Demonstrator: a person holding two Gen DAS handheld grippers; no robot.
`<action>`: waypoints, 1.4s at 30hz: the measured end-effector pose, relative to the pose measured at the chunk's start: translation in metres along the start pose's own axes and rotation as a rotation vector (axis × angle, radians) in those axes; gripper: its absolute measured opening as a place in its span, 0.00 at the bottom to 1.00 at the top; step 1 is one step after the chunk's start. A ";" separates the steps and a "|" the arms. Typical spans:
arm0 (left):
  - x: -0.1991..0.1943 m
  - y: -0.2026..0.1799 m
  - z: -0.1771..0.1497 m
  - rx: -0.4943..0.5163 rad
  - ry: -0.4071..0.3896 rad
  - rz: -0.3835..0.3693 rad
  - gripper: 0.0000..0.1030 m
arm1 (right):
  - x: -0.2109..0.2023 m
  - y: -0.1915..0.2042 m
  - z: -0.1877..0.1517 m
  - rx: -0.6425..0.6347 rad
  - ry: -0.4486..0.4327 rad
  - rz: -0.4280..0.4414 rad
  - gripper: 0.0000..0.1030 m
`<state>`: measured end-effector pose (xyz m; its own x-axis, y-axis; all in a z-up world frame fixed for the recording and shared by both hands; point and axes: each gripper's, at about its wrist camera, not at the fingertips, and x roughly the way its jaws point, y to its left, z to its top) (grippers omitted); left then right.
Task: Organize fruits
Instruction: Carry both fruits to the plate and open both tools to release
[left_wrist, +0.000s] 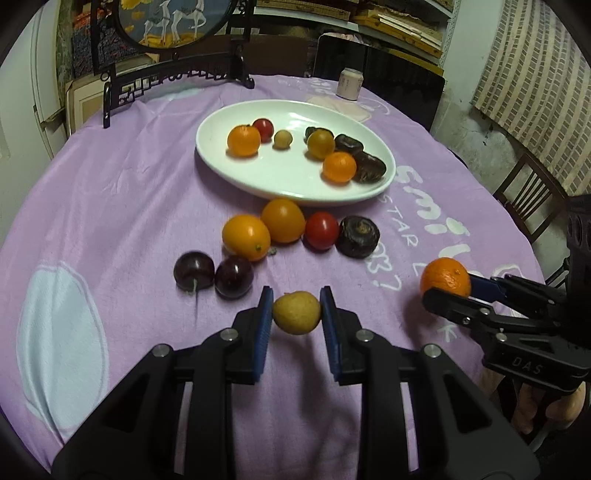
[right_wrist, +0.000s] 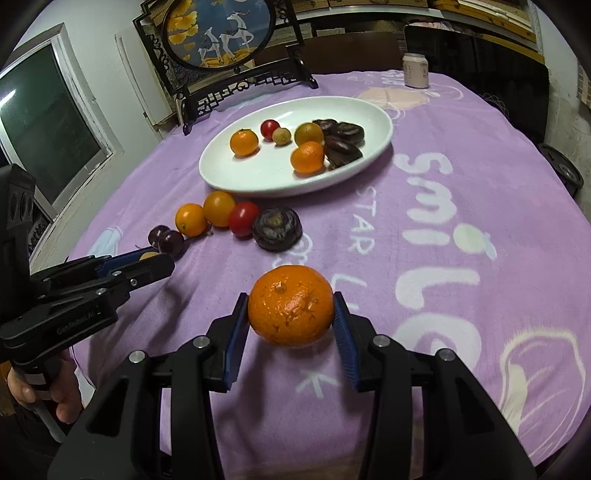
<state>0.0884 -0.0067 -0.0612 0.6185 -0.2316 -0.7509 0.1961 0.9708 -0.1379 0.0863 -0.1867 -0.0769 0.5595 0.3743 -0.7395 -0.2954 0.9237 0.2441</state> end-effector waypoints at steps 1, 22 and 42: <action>0.001 0.001 0.003 0.003 -0.002 0.000 0.25 | 0.001 0.002 0.005 -0.010 -0.003 0.002 0.43; 0.097 0.042 0.179 -0.091 0.009 0.082 0.26 | 0.108 -0.013 0.165 -0.043 0.025 -0.067 0.43; 0.080 0.039 0.157 -0.104 -0.043 0.065 0.55 | 0.088 -0.036 0.159 -0.039 -0.119 -0.156 0.58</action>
<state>0.2649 0.0029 -0.0254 0.6602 -0.1681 -0.7320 0.0762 0.9846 -0.1574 0.2692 -0.1738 -0.0506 0.6877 0.2363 -0.6865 -0.2263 0.9682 0.1065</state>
